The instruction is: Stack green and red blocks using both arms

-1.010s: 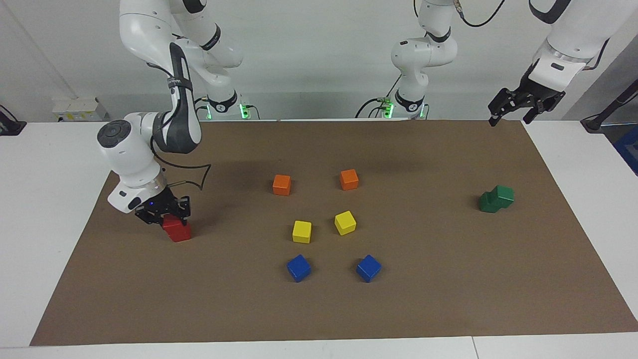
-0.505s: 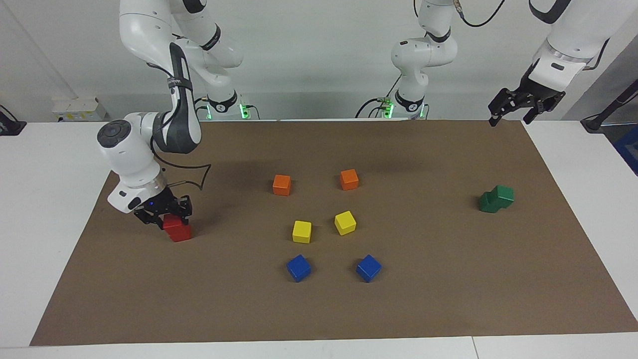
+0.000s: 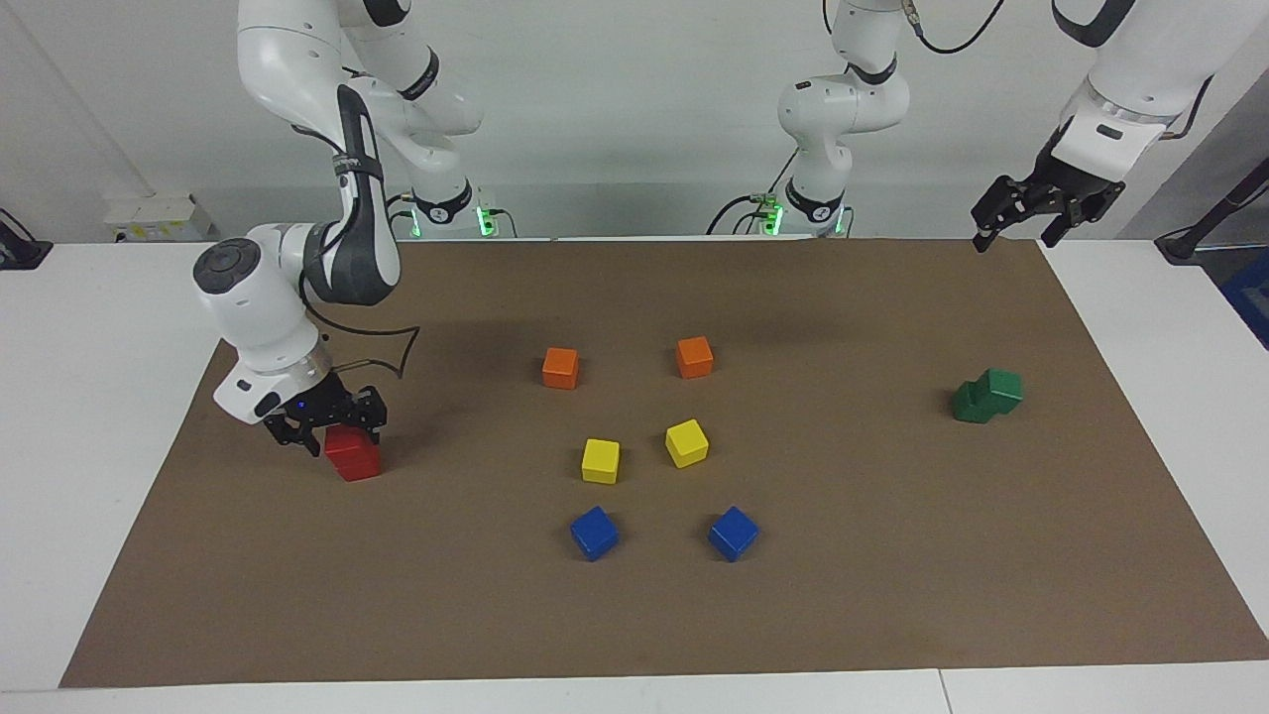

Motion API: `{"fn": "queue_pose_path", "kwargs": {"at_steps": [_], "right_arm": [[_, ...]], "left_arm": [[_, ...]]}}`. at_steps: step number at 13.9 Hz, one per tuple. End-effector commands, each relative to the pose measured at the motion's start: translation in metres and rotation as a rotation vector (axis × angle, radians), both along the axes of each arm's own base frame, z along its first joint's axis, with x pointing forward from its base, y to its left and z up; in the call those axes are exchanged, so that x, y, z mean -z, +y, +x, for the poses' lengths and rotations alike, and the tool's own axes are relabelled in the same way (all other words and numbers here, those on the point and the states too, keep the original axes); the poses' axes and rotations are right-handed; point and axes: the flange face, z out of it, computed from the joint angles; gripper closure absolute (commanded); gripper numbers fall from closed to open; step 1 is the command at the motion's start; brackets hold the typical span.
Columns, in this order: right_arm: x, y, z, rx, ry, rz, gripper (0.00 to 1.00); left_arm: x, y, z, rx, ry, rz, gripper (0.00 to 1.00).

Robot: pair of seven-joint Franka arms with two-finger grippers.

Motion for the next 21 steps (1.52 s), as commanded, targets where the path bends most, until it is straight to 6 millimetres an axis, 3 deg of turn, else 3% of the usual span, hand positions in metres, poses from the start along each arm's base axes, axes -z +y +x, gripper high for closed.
{"fn": "queue_pose_path", "kwargs": {"at_steps": [1, 4, 6, 9, 11, 14, 21], "right_arm": [[-0.012, -0.002, -0.001, -0.002, -0.015, 0.008, 0.00], [-0.063, 0.009, -0.006, 0.058, 0.021, 0.029, 0.00], [-0.108, 0.025, -0.014, 0.079, 0.030, 0.032, 0.00], [-0.176, 0.045, -0.041, 0.067, 0.059, 0.027, 0.00], [-0.206, 0.050, -0.059, 0.056, 0.066, 0.020, 0.00], [-0.233, 0.043, -0.063, 0.052, 0.110, 0.009, 0.00], [-0.240, 0.036, -0.060, 0.057, 0.142, -0.016, 0.01]], "left_arm": [[-0.006, -0.005, -0.001, -0.004, -0.019, 0.010, 0.00], [-0.005, -0.006, -0.001, -0.001, -0.018, 0.010, 0.00], [-0.005, -0.006, -0.002, -0.001, -0.018, 0.010, 0.00], [-0.006, -0.006, -0.002, -0.001, -0.019, 0.010, 0.00], [-0.006, -0.005, -0.002, -0.003, -0.019, 0.010, 0.00], [-0.006, -0.005, -0.002, -0.003, -0.019, 0.010, 0.00], [-0.007, -0.005, -0.002, -0.003, -0.022, 0.010, 0.00]]}}
